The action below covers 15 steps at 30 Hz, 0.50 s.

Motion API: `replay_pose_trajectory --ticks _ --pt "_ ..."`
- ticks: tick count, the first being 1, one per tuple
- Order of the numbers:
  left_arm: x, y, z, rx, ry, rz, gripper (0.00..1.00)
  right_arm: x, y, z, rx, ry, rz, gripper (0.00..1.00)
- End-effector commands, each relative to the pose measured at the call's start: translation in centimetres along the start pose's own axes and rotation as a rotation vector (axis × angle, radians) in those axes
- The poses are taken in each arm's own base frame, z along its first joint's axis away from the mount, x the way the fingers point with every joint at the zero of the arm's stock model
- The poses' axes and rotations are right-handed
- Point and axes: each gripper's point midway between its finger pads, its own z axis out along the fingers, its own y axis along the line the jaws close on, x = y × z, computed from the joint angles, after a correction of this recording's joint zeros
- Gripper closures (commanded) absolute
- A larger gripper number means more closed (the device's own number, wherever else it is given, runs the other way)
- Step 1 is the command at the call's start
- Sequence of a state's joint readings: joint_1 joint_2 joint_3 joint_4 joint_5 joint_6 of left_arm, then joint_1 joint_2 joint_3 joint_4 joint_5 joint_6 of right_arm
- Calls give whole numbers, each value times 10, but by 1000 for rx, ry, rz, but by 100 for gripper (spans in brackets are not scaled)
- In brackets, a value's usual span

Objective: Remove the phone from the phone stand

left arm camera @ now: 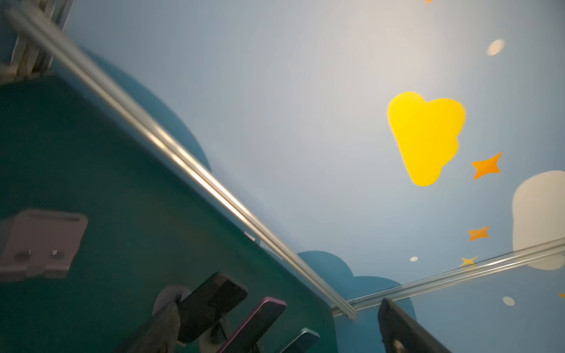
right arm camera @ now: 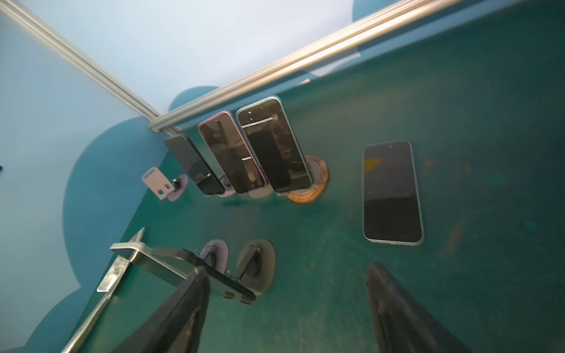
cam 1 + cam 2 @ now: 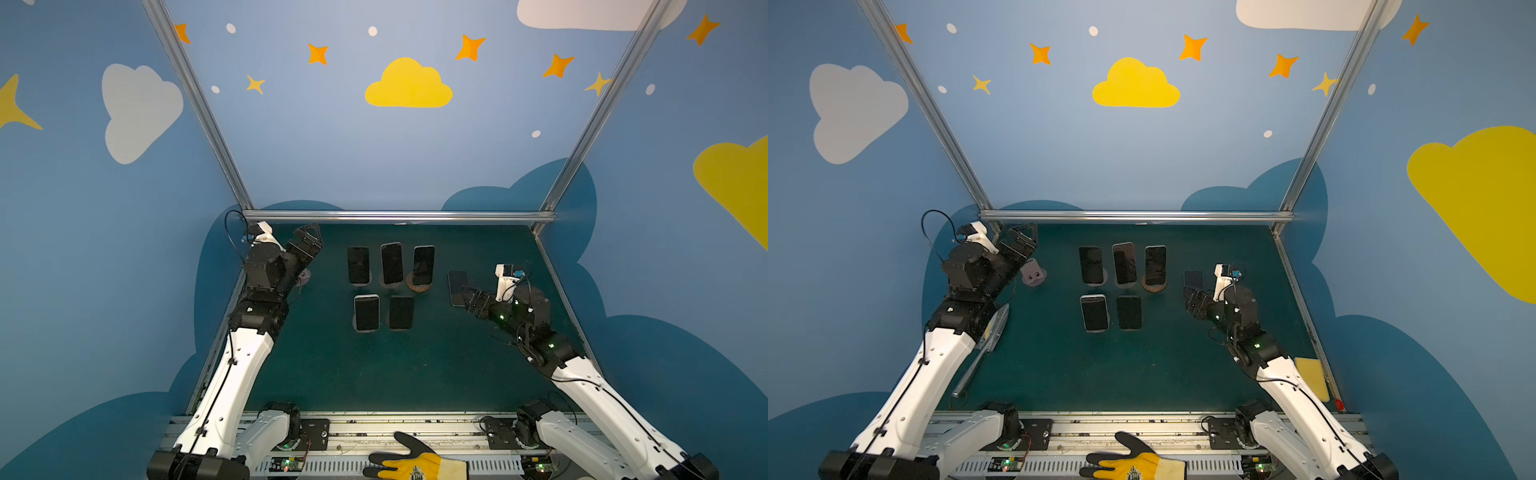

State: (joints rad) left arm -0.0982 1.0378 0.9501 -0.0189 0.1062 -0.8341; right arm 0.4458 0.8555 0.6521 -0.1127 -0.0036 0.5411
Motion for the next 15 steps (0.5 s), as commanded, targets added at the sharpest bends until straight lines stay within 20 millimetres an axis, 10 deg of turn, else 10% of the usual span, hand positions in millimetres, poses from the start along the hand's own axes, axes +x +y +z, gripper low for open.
replay_pose_trajectory --ticks 1,6,15 --pt "33 -15 10 56 119 -26 0 -12 -8 -12 126 -47 11 19" --pt "61 -47 2 71 207 150 0 -21 12 -21 95 -93 2 20" --pt "68 -31 7 15 210 93 0 -3 71 5 43 -44 -153 21"
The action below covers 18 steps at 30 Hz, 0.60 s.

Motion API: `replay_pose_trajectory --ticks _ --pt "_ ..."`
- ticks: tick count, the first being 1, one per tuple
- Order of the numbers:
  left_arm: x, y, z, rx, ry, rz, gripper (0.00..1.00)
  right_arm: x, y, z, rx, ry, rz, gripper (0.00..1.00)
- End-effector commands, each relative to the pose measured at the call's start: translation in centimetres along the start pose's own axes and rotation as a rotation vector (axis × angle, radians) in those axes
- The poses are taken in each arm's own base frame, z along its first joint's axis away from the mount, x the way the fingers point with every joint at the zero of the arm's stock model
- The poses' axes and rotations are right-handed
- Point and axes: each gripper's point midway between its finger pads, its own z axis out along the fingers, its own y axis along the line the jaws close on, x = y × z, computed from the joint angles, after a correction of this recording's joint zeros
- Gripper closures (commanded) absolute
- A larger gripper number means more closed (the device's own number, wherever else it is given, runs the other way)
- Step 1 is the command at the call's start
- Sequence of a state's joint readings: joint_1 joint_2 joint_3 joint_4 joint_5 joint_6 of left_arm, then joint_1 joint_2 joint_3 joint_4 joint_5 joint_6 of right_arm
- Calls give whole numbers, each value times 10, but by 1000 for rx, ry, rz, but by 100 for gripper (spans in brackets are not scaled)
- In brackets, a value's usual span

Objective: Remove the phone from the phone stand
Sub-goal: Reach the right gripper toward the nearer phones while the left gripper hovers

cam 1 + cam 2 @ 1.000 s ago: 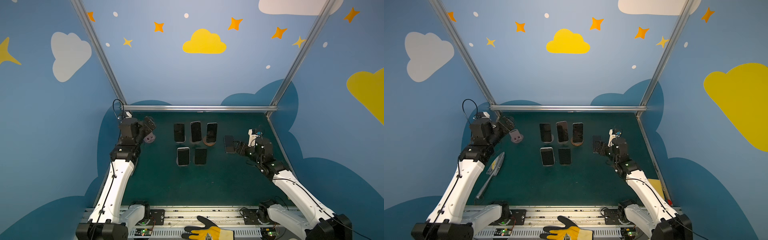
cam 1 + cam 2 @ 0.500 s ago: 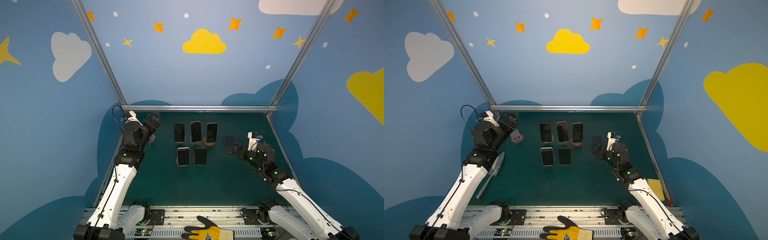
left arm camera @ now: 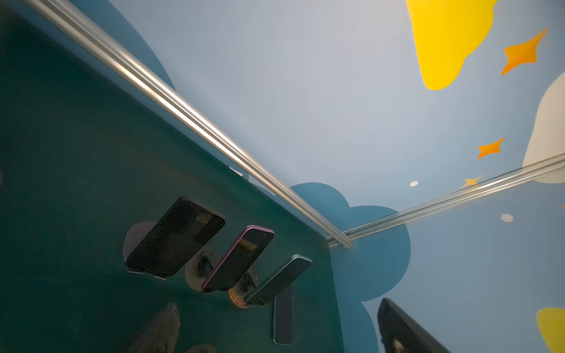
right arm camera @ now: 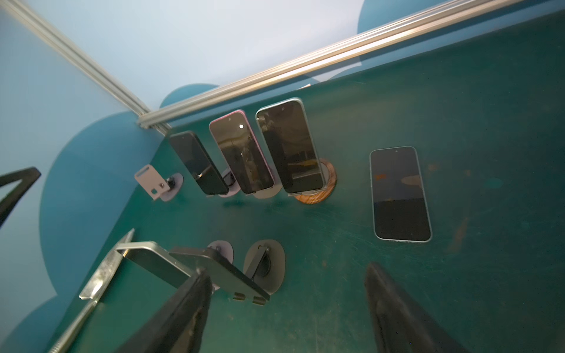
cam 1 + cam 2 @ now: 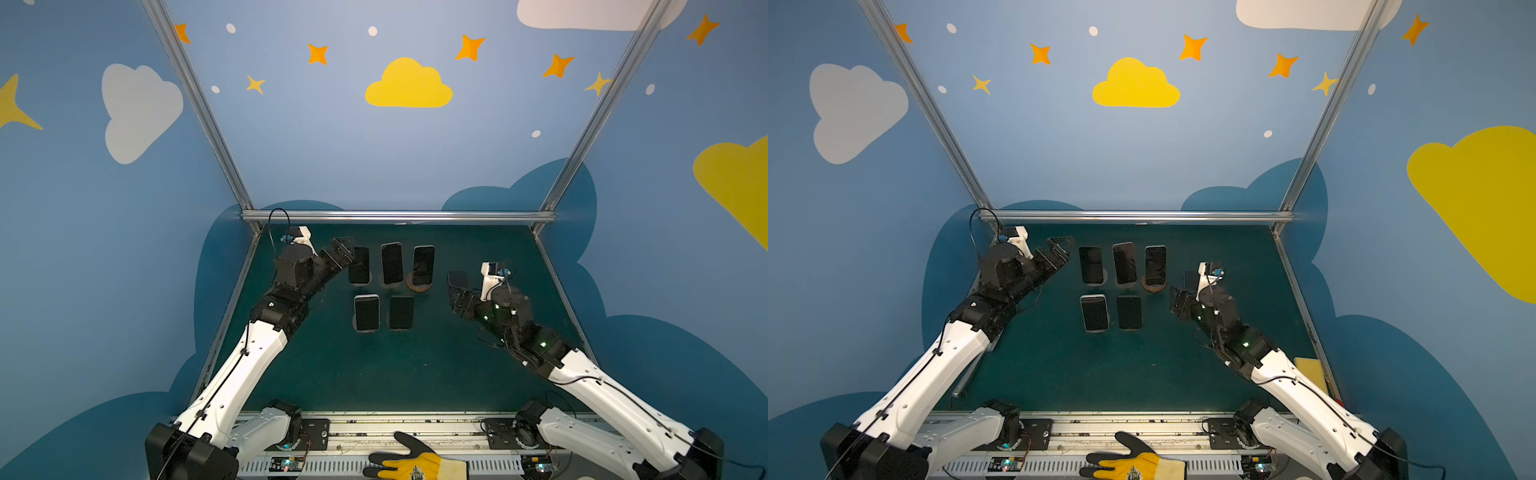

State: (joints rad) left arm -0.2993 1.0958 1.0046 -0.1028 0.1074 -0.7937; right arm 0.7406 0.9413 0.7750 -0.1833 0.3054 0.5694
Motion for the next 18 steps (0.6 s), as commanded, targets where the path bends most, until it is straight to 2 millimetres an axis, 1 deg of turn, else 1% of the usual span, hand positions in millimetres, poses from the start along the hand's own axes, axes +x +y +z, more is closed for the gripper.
replay_pose_trajectory --ticks 1,2,4,6,8,10,14,18 --pt "-4 2 -1 -40 -2 17 0 -12 30 4 -3 -44 -98 21" --pt "-7 4 -3 -56 -13 22 0 -13 41 4 9 -49 -153 21" --pt "-10 14 -5 -96 -46 6 0 -22 58 0 50 -83 -250 20" --pt "-12 21 -7 -115 -70 -24 0 -31 68 -6 118 -146 -310 14" --pt "-13 24 -8 -119 -79 -41 0 -31 79 -5 121 -171 -351 12" --pt "-13 26 -8 -128 -87 -28 0 -26 86 -1 117 -168 -369 11" --pt "-20 41 -12 -206 -135 -13 0 -15 91 1 123 -138 -369 11" --pt "-22 40 -14 -198 -151 -17 0 5 93 1 96 -75 -307 11"
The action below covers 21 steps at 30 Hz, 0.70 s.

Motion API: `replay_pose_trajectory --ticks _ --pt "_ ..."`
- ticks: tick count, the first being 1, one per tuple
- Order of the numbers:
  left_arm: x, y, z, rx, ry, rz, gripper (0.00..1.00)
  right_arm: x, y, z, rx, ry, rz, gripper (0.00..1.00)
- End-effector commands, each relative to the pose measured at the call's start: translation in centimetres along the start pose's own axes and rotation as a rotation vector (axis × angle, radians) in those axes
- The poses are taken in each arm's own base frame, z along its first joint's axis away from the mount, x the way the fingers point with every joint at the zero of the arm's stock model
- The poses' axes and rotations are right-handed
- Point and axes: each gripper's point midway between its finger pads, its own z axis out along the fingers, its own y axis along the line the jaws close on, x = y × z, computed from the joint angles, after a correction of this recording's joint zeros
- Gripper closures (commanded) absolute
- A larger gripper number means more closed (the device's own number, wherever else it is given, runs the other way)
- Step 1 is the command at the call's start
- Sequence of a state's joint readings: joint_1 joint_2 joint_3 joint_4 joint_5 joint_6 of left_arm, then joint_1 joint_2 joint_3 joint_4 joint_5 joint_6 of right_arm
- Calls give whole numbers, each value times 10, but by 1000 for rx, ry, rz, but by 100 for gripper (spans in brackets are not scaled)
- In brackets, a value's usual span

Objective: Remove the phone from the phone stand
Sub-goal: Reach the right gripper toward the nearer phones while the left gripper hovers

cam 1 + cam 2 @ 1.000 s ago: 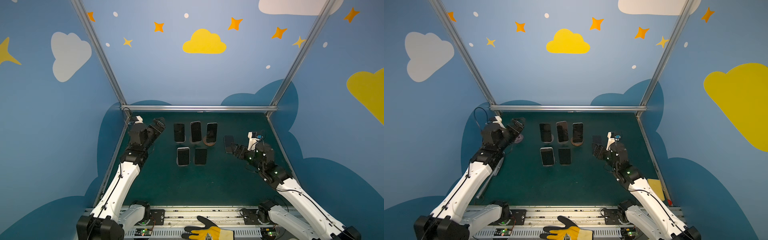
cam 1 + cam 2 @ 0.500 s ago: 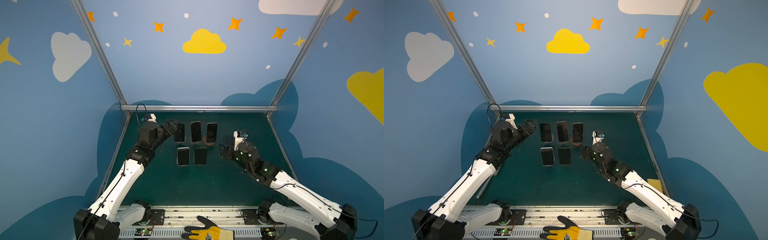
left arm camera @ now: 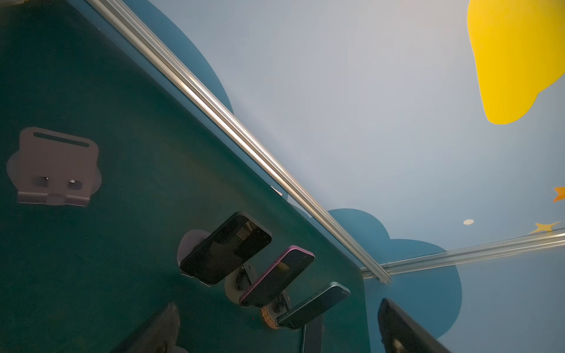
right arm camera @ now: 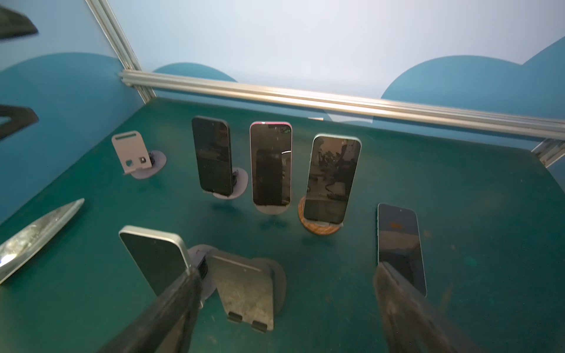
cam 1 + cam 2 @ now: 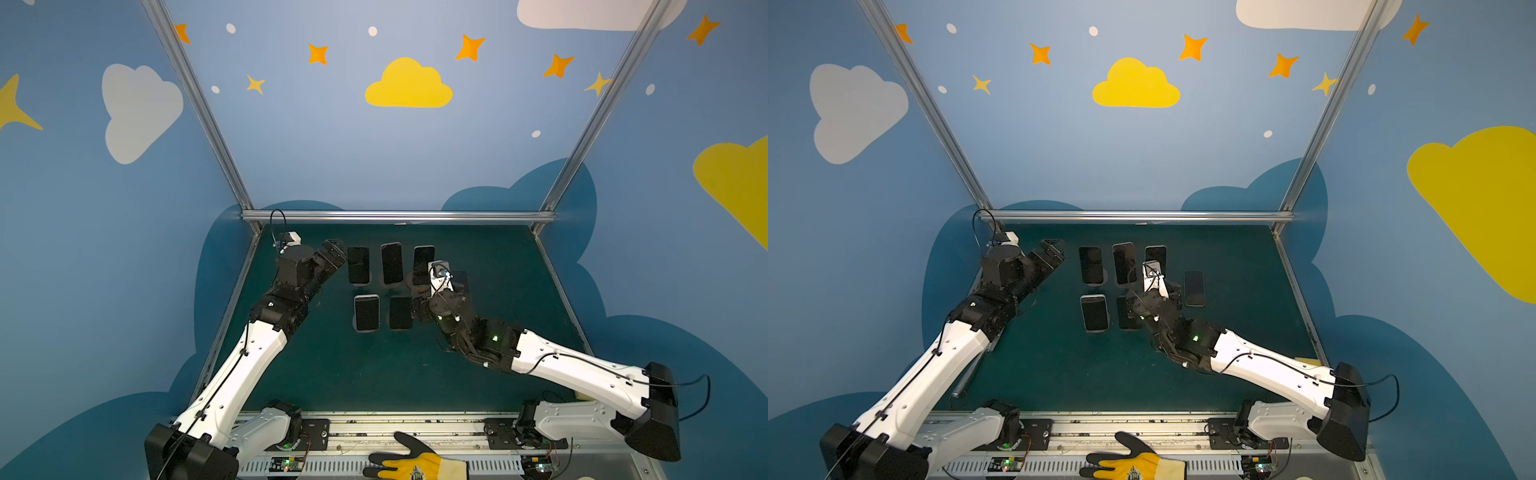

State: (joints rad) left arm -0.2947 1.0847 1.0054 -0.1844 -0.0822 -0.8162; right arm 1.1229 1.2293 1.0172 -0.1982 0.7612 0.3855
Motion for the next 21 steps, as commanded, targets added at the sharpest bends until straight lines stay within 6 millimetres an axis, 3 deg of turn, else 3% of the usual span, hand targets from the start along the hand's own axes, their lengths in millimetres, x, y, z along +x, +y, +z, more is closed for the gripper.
replay_pose_trajectory --ticks 1,10,21 --pt "-6 7 -5 -24 -39 -1 0 5 1 -6 11 23 67 11" --pt "-6 11 -5 -43 -49 11 0 34 30 -6 -65 117 111 11" --pt "-6 17 -2 -65 -56 12 0 40 50 19 -25 126 108 11"
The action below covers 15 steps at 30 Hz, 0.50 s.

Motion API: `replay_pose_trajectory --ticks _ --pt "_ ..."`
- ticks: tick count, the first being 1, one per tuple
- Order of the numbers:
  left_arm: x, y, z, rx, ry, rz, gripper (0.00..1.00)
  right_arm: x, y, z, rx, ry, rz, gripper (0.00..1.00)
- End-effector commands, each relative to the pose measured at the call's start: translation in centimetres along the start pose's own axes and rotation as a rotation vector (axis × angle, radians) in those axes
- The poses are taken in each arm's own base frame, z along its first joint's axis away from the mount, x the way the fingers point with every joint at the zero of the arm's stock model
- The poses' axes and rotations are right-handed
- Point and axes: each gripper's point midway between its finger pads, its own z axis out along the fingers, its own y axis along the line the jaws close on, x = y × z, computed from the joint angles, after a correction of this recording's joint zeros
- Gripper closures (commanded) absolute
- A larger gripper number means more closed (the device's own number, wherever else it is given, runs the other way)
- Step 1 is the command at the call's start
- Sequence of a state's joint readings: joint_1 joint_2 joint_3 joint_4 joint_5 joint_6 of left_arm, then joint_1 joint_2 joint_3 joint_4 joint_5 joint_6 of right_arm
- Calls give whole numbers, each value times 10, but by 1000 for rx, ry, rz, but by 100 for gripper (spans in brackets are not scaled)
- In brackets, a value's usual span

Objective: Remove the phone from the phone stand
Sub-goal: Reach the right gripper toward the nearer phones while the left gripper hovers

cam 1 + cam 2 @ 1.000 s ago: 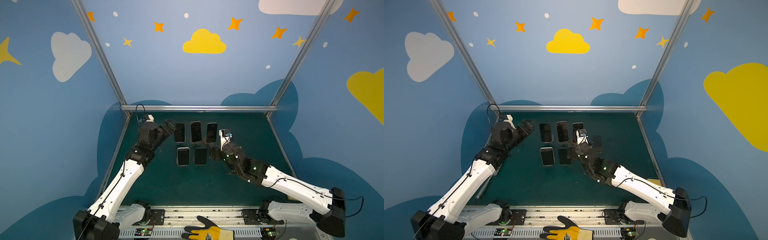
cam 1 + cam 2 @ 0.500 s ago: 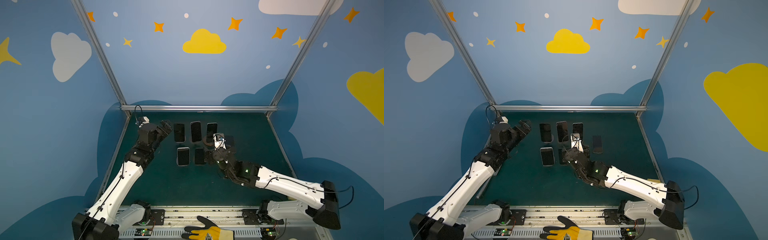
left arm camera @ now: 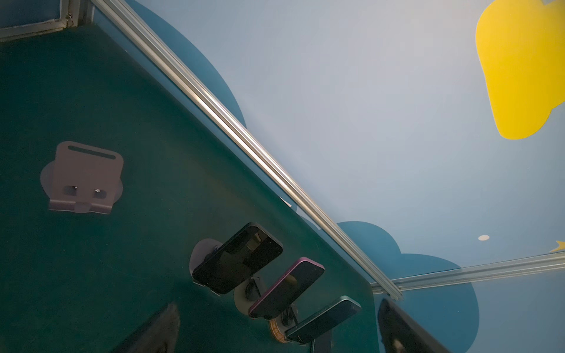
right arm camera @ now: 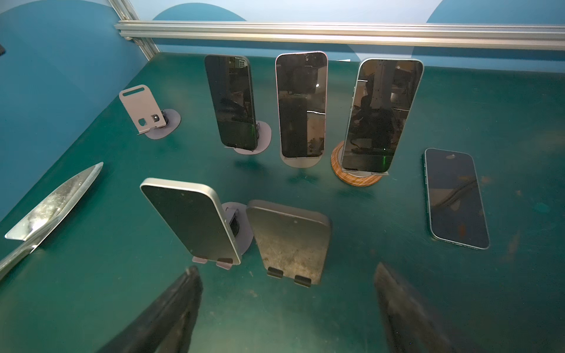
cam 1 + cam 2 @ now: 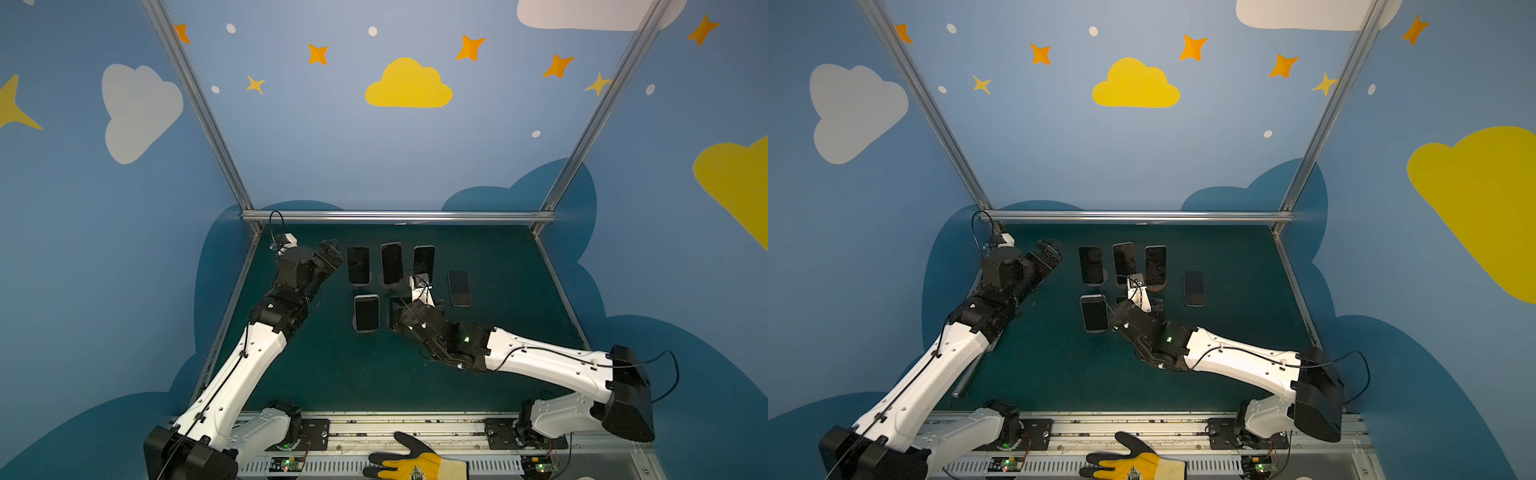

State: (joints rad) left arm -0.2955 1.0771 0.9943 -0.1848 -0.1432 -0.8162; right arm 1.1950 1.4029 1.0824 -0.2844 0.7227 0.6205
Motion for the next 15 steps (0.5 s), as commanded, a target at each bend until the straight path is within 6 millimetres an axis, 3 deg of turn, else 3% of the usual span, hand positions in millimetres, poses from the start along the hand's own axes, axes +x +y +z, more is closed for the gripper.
replay_pose_trajectory --ticks 1,15 --pt "1 8 -1 -27 -9 9 0 -9 7 2 6 -25 37 11" --pt "-3 8 -10 -4 -36 -43 0 1 13 26 85 -24 -25 11"
